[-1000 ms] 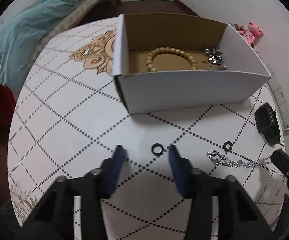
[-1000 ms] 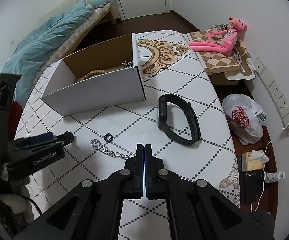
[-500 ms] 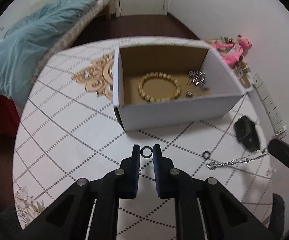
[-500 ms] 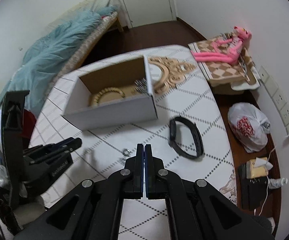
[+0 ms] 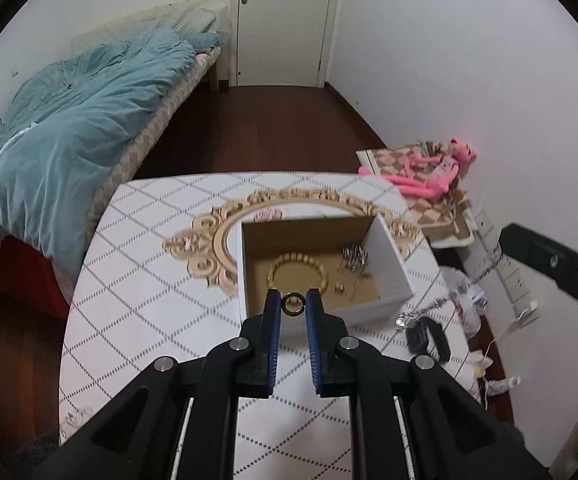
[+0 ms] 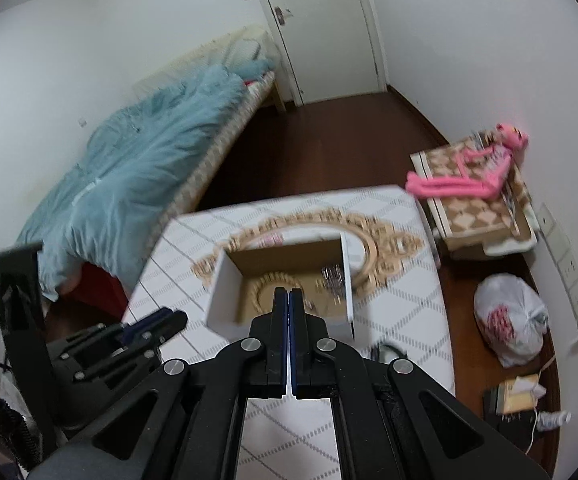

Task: Organize jewelry
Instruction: 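Lower the black ring into the box with left while right releases the chain inside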

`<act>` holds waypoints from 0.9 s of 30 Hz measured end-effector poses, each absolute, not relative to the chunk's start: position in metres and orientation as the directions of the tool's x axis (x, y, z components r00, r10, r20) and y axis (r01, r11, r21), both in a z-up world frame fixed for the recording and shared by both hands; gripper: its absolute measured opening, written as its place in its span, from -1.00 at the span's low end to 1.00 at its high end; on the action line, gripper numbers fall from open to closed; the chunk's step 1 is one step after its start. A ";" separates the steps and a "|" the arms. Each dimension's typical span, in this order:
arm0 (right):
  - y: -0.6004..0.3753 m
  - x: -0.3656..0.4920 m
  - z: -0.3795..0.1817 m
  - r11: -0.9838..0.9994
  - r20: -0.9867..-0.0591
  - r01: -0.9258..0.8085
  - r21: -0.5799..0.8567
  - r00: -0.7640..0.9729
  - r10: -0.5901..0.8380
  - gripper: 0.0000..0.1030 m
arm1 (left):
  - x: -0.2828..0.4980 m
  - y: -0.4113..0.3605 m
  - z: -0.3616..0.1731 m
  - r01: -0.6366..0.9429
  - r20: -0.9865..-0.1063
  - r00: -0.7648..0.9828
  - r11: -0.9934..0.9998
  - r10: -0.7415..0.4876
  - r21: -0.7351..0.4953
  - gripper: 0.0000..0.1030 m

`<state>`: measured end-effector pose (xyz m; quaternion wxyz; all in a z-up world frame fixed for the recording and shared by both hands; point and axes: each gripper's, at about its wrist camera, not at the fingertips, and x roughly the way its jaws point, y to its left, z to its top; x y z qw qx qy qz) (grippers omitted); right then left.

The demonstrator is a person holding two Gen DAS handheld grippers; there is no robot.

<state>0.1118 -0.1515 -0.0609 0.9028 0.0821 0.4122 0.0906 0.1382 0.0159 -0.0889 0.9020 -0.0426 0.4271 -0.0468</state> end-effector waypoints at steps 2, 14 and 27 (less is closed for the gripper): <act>-0.149 0.128 -0.053 0.969 -0.729 -0.111 0.220 0.641 0.239 -0.99 | 0.148 0.018 -0.086 0.047 -0.766 0.632 0.992 -0.122 -0.120 -0.81; -0.141 0.218 -0.112 0.974 -0.855 -0.094 0.205 0.468 0.225 -0.99 | 0.216 0.035 -0.116 0.043 -0.835 0.515 0.978 -0.196 -0.203 -0.81; -0.133 0.266 -0.143 0.960 -0.884 -0.116 0.256 0.375 0.281 -0.99 | 0.261 0.035 -0.137 0.032 -0.863 0.424 0.957 -0.276 -0.290 -0.81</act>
